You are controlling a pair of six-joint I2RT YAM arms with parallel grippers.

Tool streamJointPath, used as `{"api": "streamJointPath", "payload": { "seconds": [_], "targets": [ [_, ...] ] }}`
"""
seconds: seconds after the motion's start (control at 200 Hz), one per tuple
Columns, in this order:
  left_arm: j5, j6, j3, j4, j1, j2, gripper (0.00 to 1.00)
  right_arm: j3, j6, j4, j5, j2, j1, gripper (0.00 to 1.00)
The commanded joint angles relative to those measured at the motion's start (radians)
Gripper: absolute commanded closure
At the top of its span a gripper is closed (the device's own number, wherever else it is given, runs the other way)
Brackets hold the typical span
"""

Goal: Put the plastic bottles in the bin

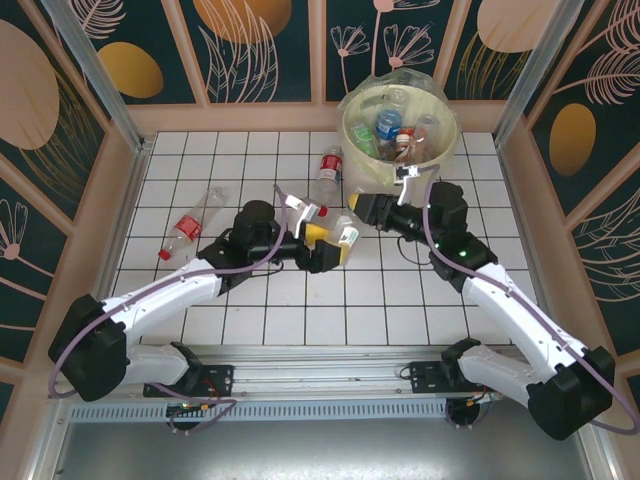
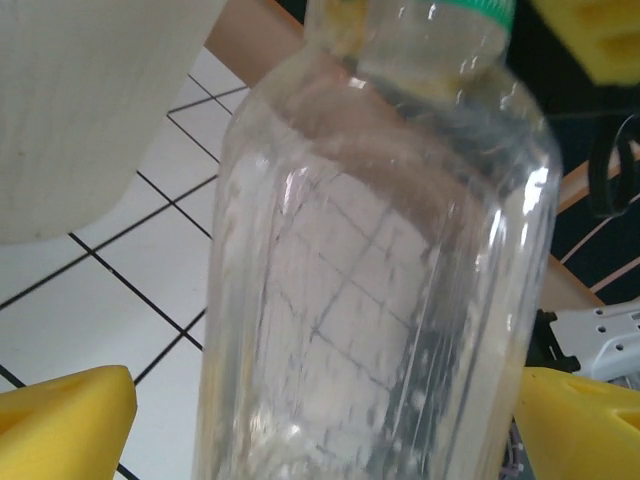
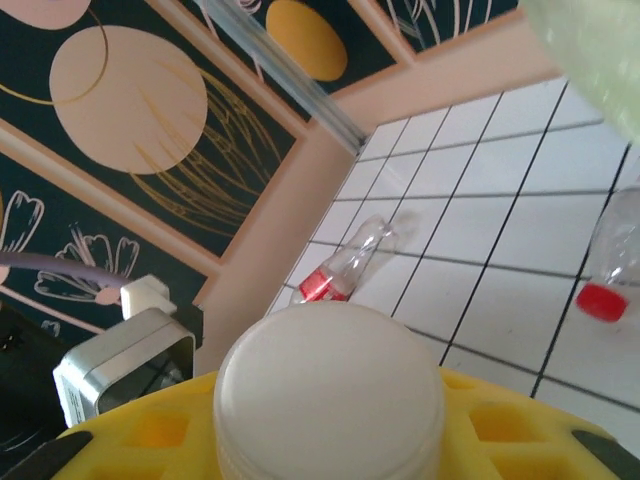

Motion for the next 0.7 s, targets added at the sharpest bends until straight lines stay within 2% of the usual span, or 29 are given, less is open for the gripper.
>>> {"api": "streamJointPath", "payload": {
  "seconds": [0.0, 0.165, 0.295, 0.51, 0.696],
  "targets": [
    [-0.045, 0.053, 0.022, -0.015, -0.004, -0.076, 0.02, 0.109, -0.115, -0.092, 0.095, -0.047, -0.028, 0.61],
    [-0.154, 0.1, 0.006, -0.049, -0.005, -0.171, 0.01, 0.245, -0.249, -0.171, 0.242, -0.071, -0.068, 0.61],
    [-0.173, 0.099, -0.015, -0.007, -0.004, -0.223, 0.01, 0.337, -0.35, -0.16, 0.365, -0.056, -0.088, 0.61],
    [-0.176, 0.091, -0.017, -0.017, -0.005, -0.222, 0.01, 0.488, -0.484, -0.137, 0.497, 0.06, -0.156, 0.61],
    [-0.188, 0.09, -0.025, -0.031, -0.004, -0.22, 0.01, 0.632, -0.545, -0.191, 0.571, 0.235, -0.234, 0.61]
  ]
}}
